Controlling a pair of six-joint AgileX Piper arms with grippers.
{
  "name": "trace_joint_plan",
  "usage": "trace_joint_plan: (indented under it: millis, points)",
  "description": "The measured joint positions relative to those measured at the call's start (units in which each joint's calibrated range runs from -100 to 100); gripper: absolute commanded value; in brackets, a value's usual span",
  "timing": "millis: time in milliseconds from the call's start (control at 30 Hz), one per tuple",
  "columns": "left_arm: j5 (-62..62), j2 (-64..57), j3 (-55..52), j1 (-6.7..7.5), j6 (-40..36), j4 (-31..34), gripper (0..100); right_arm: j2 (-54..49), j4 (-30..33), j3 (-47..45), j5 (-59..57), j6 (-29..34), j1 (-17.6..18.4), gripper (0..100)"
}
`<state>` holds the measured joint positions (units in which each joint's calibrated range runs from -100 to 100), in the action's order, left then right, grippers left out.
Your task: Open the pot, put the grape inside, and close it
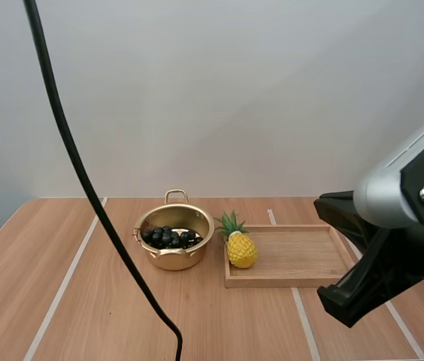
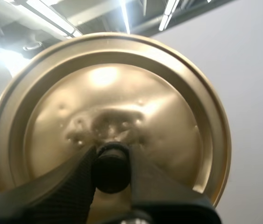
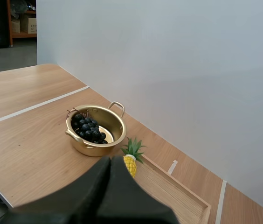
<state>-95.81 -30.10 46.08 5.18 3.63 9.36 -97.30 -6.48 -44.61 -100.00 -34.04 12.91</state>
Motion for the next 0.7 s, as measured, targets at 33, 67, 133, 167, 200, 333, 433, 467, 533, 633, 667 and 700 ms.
trace_joint_plan:
  millis: [33,67,133,167,200,333,433,467,533,633,667,700]
  points:
    - [-2.06,0.79,0.0,0.0,0.94,-0.66,0,0.0,0.0,0.0,0.0,0.0,0.0,0]
    - [-3.27,1.66,0.0,0.0,1.94,-1.43,0,0.0,0.0,0.0,0.0,0.09,0.0,0]
    - [-4.19,3.48,0.0,0.0,3.55,-3.78,0,0.0,0.0,0.0,0.0,0.19,0.0,0]
    - [-4.19,4.39,0.0,0.0,4.42,-5.05,0,0.0,-0.11,0.0,0.0,0.27,0.0,0]
    - [-4.19,5.22,-0.13,0.0,5.16,-6.32,0,0.0,-0.11,0.0,0.0,0.27,0.0,0]
    - [-4.19,6.38,-2.63,0.0,7.19,-9.36,0,0.0,-0.11,0.0,0.0,0.3,0.0,0]
    - [-4.19,6.38,-6.59,0.0,8.31,-9.66,0,0.0,-0.11,0.0,0.0,0.3,0.0,0]
    - [-4.19,6.38,-8.37,0.0,8.68,-9.77,0,0.0,-0.11,0.0,0.0,0.3,0.0,0]
    - [-4.19,6.38,-12.26,0.0,9.54,-9.87,0,0.0,-0.11,0.0,0.0,0.3,0.0,0]
    - [-4.19,6.38,-20.38,0.0,11.58,-11.12,0,0.0,-0.11,0.0,0.0,0.3,0.0,0]
    - [-4.19,6.5,-23.0,0.0,12.34,-11.82,0,0.0,-0.11,0.0,0.0,0.3,0.0,0]
    - [-4.19,6.49,-25.59,0.0,13.17,-12.64,0,0.0,-0.11,0.0,0.0,0.3,0.0,0]
